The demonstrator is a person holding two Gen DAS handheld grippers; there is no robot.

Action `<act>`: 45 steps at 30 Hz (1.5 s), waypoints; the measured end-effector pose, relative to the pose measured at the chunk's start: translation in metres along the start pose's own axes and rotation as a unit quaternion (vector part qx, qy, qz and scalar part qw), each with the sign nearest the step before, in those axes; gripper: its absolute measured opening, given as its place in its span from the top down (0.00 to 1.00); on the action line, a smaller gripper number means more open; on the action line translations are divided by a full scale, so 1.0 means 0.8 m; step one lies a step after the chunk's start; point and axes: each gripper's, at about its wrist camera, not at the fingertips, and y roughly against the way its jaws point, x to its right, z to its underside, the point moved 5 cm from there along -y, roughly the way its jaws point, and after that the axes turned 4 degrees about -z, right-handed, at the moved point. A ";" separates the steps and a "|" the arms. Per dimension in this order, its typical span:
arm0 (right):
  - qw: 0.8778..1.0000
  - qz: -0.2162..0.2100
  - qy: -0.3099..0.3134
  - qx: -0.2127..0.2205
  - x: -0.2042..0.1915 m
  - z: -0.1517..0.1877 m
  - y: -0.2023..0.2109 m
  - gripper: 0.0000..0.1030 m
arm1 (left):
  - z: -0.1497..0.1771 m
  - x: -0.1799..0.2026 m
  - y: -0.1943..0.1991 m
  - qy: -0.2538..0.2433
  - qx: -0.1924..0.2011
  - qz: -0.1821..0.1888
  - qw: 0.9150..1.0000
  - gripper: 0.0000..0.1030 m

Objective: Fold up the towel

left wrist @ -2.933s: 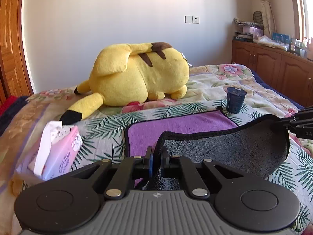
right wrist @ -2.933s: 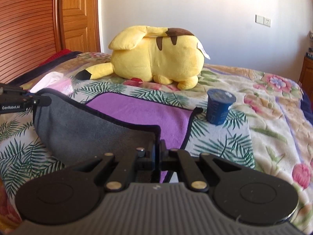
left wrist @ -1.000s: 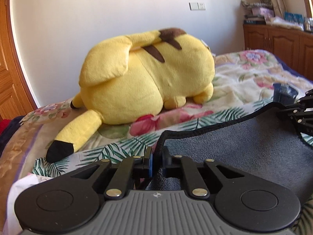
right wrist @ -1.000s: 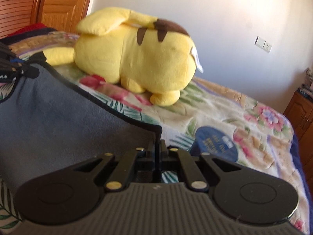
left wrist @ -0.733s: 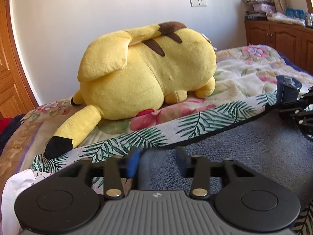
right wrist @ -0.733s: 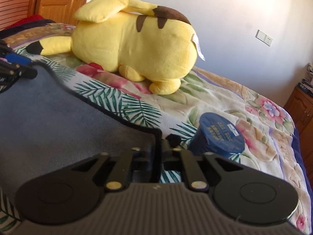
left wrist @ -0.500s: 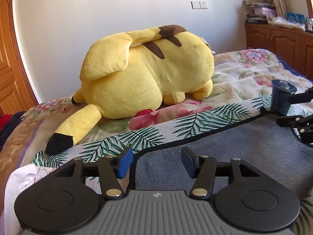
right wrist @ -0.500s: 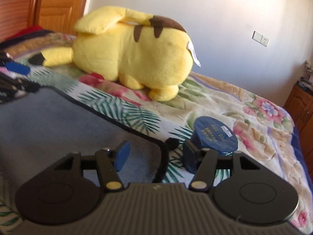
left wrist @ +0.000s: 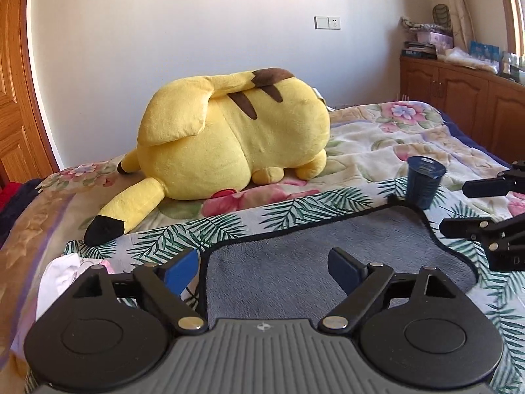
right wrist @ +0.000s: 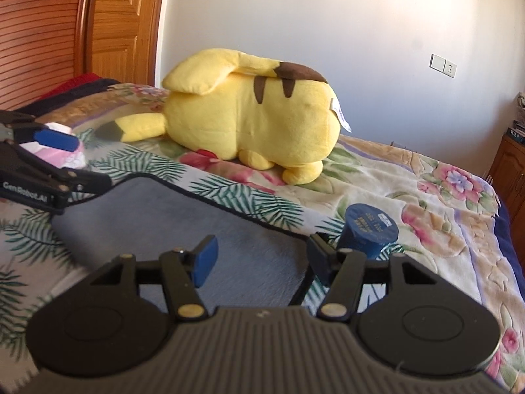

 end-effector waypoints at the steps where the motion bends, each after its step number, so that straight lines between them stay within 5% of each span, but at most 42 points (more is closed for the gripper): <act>1: 1.000 -0.001 -0.001 0.000 -0.003 0.002 0.006 0.41 | 0.001 0.002 0.005 0.001 -0.001 -0.001 1.000 0.29; 7: 1.000 -0.009 -0.014 0.003 -0.015 0.006 0.034 0.39 | 0.010 0.009 0.039 0.000 -0.001 0.006 1.000 0.26; 17: 0.999 0.005 -0.038 0.018 -0.026 0.012 0.075 0.00 | 0.023 0.005 0.093 0.029 0.004 0.014 0.999 0.18; 45: 0.997 0.035 -0.059 0.040 -0.042 0.008 0.222 0.00 | 0.013 0.012 0.254 0.037 0.022 0.007 0.999 0.16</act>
